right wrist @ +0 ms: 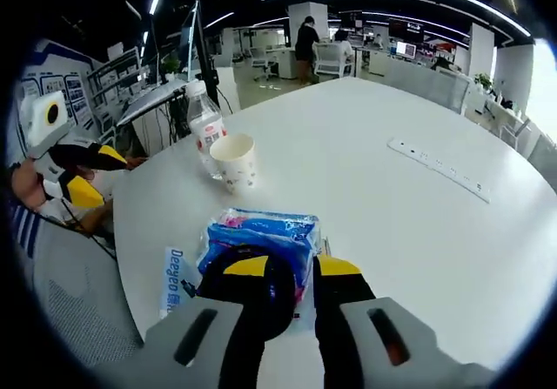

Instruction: Arrange the tabletop items into an orderly group along one side of the table until the central work area is clear of visible clutter.

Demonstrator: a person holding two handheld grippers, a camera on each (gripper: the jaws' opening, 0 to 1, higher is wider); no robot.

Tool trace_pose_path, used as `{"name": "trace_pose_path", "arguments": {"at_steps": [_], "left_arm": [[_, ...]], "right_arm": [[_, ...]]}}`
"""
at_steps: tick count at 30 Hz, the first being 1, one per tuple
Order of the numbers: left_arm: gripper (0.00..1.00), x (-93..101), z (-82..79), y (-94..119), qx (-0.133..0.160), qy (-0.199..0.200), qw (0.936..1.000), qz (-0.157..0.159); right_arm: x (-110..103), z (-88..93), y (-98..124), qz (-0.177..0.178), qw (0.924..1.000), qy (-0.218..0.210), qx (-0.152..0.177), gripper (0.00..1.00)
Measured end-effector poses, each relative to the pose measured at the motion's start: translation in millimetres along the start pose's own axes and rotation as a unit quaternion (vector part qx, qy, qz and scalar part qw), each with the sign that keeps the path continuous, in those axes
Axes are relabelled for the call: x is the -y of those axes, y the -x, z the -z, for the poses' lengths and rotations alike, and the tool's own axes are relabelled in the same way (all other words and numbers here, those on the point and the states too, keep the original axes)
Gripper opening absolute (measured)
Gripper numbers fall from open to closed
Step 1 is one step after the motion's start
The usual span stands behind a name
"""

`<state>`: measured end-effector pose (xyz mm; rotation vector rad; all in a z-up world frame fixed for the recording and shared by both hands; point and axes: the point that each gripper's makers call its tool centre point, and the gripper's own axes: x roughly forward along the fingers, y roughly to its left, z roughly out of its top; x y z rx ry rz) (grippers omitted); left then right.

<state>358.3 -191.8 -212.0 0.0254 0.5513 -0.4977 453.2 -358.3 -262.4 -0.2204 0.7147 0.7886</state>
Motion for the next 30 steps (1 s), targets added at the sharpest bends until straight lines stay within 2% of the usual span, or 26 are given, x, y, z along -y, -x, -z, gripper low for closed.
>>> {"name": "trace_pose_path", "arguments": {"at_steps": [6, 11, 17, 24, 30], "left_arm": [[0.38, -1.1, -2.9, -4, -0.003, -0.002, 1.0, 0.0], [0.38, -3.2, -6.3, -7, -0.004, -0.003, 1.0, -0.001], [0.4, -4.0, -7.4, -8, -0.005, -0.003, 1.0, -0.001], [0.41, -8.3, -9.9, -5, -0.007, -0.004, 1.0, -0.003], [0.41, -11.1, -10.5, -6, -0.01, -0.007, 0.9999, -0.005]], "right_arm": [[2, 13.8, 0, 0.0, 0.9999, -0.016, -0.004, 0.17], [0, 17.6, -1, -0.002, 0.9997, -0.023, -0.006, 0.16], [-4, 22.7, -11, 0.0, 0.9991, -0.041, -0.008, 0.17], [-2, 36.7, -20, 0.01, 0.9973, -0.069, -0.023, 0.19], [-2, 37.2, -26, 0.011, 0.9959, -0.087, -0.023, 0.19]]}}
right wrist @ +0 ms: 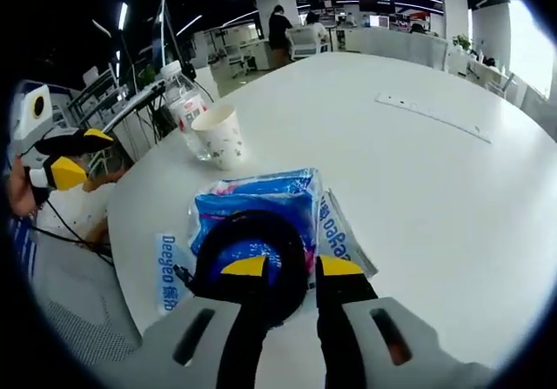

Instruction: Arrange the tabletop items into an orderly group along one side of the table until the central work area is clear of visible clutter.

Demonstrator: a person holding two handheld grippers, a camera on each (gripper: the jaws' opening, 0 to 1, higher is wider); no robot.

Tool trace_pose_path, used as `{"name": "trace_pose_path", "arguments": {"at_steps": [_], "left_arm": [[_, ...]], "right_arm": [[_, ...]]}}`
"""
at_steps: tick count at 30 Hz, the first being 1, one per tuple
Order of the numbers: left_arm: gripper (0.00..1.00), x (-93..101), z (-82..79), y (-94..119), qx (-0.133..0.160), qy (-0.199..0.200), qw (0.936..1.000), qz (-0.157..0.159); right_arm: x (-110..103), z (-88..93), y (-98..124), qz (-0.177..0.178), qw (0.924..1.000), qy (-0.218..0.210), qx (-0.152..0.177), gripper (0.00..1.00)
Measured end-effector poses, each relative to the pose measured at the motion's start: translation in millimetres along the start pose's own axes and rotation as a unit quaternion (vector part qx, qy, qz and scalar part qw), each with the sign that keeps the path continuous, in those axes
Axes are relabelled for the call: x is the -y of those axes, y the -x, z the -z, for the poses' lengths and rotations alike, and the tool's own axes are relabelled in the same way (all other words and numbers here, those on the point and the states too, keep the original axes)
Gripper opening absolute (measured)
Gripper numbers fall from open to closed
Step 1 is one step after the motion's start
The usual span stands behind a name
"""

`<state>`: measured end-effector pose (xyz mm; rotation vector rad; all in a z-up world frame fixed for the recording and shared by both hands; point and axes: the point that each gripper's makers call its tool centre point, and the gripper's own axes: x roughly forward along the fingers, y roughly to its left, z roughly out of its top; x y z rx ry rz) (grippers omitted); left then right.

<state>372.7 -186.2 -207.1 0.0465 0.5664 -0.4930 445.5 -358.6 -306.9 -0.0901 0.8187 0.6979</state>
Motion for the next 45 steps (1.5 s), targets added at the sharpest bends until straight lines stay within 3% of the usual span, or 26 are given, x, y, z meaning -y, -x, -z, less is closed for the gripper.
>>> {"name": "trace_pose_path", "arguments": {"at_steps": [23, 45], "left_arm": [[0.41, -5.3, 6.3, 2, -0.007, 0.008, 0.9999, -0.008], [0.41, -0.7, 9.2, 3, -0.008, 0.009, 0.9999, -0.008]], "right_arm": [[-5, 13.0, -17, -0.01, 0.9996, -0.019, -0.018, 0.16], [-3, 20.2, -19, -0.005, 0.9993, 0.003, -0.036, 0.1]]}}
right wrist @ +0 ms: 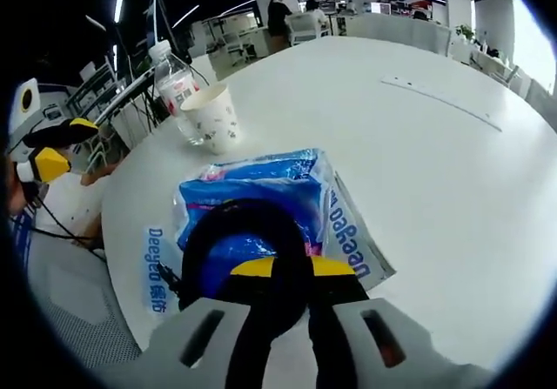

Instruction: Arrange the tabletop items into an orderly group along one side of the table until the central work area is clear of visible clutter.

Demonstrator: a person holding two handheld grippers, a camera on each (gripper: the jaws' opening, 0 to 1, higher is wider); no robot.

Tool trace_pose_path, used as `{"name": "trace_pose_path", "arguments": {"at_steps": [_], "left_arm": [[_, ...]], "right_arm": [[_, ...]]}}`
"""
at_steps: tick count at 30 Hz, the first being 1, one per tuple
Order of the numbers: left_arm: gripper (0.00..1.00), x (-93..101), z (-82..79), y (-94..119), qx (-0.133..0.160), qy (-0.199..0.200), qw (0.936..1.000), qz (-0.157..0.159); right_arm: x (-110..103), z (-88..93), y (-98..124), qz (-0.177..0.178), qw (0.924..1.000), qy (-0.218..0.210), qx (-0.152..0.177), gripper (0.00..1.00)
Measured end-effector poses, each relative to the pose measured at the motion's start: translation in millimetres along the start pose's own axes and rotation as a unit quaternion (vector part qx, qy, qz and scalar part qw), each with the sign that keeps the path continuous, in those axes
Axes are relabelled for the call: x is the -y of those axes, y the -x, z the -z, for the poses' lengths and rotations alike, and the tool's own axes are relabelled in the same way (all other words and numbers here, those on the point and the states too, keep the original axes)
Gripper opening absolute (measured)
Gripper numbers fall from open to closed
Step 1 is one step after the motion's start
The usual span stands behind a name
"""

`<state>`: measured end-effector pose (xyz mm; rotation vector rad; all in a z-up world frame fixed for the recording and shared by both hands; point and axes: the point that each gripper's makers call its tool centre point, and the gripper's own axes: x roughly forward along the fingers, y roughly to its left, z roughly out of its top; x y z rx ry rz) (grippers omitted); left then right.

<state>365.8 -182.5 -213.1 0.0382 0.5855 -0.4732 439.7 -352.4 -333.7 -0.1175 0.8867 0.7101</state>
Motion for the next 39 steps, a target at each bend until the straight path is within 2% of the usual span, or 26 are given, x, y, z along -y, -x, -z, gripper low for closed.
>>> {"name": "trace_pose_path", "arguments": {"at_steps": [7, 14, 19, 21, 24, 33, 39], "left_arm": [[0.4, 0.0, -0.1, 2, 0.004, 0.002, 1.0, 0.0], [0.4, 1.2, -2.9, 4, 0.009, 0.0, 1.0, 0.0], [0.4, 2.3, -5.4, 6, 0.012, -0.001, 0.9999, 0.002], [0.4, 2.0, -6.4, 6, 0.012, -0.001, 0.9999, 0.001], [0.4, 1.2, -7.2, 7, 0.013, 0.0, 0.9999, 0.0], [0.41, 0.9, -12.1, 8, 0.014, -0.008, 0.9999, 0.004], [0.41, 5.9, -13.1, 6, 0.013, -0.018, 0.9997, 0.011]], "right_arm": [[-4, 3.2, 4, 0.009, 0.9999, 0.003, -0.005, 0.08], [-8, -0.9, 14, 0.015, 0.9998, 0.015, 0.007, 0.07], [-10, -10.0, 24, 0.013, 0.9992, 0.026, 0.029, 0.06], [-13, -13.3, 28, 0.011, 0.9988, 0.034, 0.034, 0.06], [-17, -20.0, 35, 0.012, 0.9962, 0.072, 0.048, 0.06], [-22, -20.9, 57, 0.02, 0.9925, 0.102, 0.065, 0.06], [-17, -11.3, 69, 0.036, 0.9917, 0.102, 0.069, 0.05]]}}
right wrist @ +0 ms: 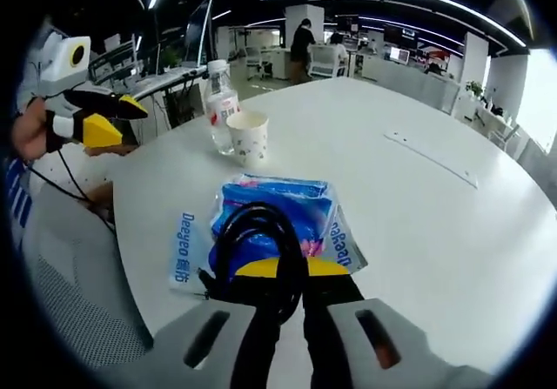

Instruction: Arrange the tabletop items into an orderly group along one side of the table until the central work area is clear of visible clutter.

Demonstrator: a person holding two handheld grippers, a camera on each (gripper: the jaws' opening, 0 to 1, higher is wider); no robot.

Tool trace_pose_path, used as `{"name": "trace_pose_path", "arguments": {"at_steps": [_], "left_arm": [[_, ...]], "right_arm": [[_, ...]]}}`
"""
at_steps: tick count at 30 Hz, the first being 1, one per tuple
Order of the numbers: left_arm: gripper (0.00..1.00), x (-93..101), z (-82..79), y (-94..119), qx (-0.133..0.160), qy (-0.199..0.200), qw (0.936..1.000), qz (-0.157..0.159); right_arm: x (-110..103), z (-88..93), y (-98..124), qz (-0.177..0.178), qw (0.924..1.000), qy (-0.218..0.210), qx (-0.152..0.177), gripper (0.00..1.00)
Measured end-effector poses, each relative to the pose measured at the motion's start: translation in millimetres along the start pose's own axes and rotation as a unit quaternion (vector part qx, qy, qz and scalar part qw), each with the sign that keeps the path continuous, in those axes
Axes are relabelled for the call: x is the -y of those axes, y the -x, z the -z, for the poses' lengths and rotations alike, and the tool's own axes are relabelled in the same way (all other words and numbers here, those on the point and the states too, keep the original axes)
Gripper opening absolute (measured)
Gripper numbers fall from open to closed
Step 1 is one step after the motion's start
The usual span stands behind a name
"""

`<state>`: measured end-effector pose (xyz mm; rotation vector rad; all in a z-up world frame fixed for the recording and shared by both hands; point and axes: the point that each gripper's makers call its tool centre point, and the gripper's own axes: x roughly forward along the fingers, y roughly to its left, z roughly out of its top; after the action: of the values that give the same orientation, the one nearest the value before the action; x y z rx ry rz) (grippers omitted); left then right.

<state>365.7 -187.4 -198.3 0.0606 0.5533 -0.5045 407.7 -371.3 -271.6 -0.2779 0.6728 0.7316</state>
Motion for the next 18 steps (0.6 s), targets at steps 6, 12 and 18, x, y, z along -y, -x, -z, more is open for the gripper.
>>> {"name": "trace_pose_path", "arguments": {"at_steps": [6, 12, 18], "left_arm": [[0.41, 4.0, -2.2, -1, 0.002, 0.001, 1.0, 0.005], [0.41, 4.2, -0.8, -3, -0.003, 0.0, 1.0, 0.007], [0.41, 5.7, -3.9, -3, -0.001, -0.001, 1.0, 0.007]], "right_arm": [[8, 8.0, 15, 0.022, 0.9997, -0.001, 0.004, 0.05], [13, 10.4, 29, 0.036, 0.9992, -0.01, 0.016, 0.01], [19, 13.8, 39, 0.043, 0.9989, -0.008, 0.017, 0.01]]}}
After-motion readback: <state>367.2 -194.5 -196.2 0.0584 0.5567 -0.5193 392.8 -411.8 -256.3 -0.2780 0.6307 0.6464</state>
